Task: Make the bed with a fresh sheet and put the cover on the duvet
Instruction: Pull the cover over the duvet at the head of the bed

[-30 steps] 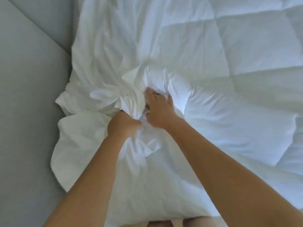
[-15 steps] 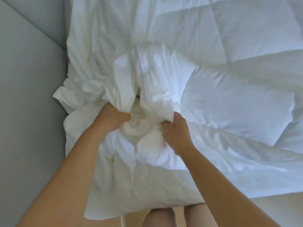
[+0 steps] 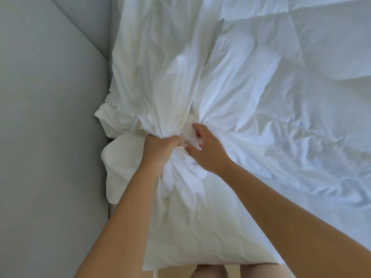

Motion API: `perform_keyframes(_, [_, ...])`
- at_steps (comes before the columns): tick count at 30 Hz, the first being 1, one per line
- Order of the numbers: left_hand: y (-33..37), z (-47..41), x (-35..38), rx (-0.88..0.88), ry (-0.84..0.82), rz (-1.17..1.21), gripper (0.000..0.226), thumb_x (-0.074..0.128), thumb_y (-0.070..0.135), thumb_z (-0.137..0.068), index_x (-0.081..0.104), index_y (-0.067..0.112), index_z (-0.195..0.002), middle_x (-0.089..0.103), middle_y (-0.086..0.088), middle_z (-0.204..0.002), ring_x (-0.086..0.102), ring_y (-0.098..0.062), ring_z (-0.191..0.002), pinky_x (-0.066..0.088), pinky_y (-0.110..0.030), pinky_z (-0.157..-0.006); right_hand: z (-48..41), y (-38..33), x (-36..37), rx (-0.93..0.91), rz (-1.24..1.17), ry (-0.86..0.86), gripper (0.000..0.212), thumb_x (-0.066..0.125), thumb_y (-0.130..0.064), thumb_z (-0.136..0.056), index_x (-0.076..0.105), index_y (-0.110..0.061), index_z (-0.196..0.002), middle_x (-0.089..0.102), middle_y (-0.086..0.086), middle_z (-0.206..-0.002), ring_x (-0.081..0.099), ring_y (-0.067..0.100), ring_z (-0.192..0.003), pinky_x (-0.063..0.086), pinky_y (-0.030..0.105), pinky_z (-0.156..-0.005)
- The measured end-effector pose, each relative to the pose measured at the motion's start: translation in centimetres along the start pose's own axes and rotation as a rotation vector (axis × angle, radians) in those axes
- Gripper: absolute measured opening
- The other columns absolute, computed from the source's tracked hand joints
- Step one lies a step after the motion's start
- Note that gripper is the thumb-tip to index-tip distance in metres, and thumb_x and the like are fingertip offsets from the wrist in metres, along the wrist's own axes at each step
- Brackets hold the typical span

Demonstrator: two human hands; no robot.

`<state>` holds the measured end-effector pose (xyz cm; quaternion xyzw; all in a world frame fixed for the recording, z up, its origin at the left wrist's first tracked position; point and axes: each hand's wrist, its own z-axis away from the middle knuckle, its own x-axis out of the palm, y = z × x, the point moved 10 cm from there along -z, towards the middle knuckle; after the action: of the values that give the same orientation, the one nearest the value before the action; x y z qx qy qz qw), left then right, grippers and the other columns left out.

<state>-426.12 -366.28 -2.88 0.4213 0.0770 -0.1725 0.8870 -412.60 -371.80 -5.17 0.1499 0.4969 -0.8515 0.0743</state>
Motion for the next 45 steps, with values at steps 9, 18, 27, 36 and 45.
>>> perform_keyframes(9, [-0.1, 0.0, 0.0, 0.011, 0.003, -0.027, 0.016, 0.067, 0.008, -0.060, 0.064, 0.015, -0.074, 0.063, 0.001, -0.072, 0.061, -0.016, -0.069, 0.047, -0.026, -0.060, -1.5, -3.1, -1.8, -0.155, 0.272, 0.228, 0.019, 0.050, -0.010, -0.094, 0.067, -0.003, -0.099, 0.057, 0.006, -0.096, 0.050, 0.022, -0.095, 0.040, 0.030, -0.083])
perform_keyframes(18, [-0.3, 1.0, 2.7, -0.079, -0.226, 0.058, 0.029, 0.072, 0.020, -0.067, 0.070, 0.012, -0.094, 0.074, -0.006, -0.086, 0.071, -0.022, -0.085, 0.056, -0.033, -0.072, 0.0, -2.0, 1.1, 0.075, -0.273, -0.163, 0.024, 0.042, -0.005, -0.081, 0.058, 0.000, -0.099, 0.064, 0.007, -0.092, 0.059, 0.026, -0.086, 0.049, 0.024, -0.072])
perform_keyframes(27, [2.0, 2.4, 5.5, -0.106, -0.595, 0.367, 0.086, 0.039, 0.074, -0.075, 0.050, 0.012, -0.134, 0.062, -0.006, -0.127, 0.059, -0.015, -0.116, 0.049, -0.027, -0.093, -0.6, -1.1, 1.2, 0.120, -0.607, -0.186, 0.043, 0.078, -0.011, -0.072, 0.064, -0.017, -0.113, 0.072, 0.002, -0.103, 0.069, 0.017, -0.095, 0.056, 0.036, -0.085])
perform_keyframes(36, [-2.1, 0.7, 0.6, 0.043, -0.028, 0.160, 0.022, 0.056, 0.012, -0.090, 0.058, 0.019, -0.109, 0.069, -0.002, -0.098, 0.066, -0.021, -0.095, 0.053, -0.032, -0.088, -0.9, 2.0, 1.4, 0.317, -0.858, -0.221, 0.025, 0.069, -0.011, -0.078, 0.064, -0.014, -0.102, 0.073, 0.000, -0.086, 0.072, 0.018, -0.081, 0.057, 0.028, -0.064])
perform_keyframes(45, [-2.0, -1.3, 1.1, -0.033, -0.110, -0.067, 0.020, 0.061, 0.031, -0.089, 0.067, 0.015, -0.099, 0.070, -0.007, -0.100, 0.066, -0.024, -0.096, 0.051, -0.045, -0.092, -0.6, 2.6, 1.9, 0.370, -0.916, -0.277, 0.038, 0.068, -0.013, -0.057, 0.067, -0.013, -0.096, 0.073, 0.002, -0.082, 0.072, 0.021, -0.077, 0.057, 0.031, -0.063])
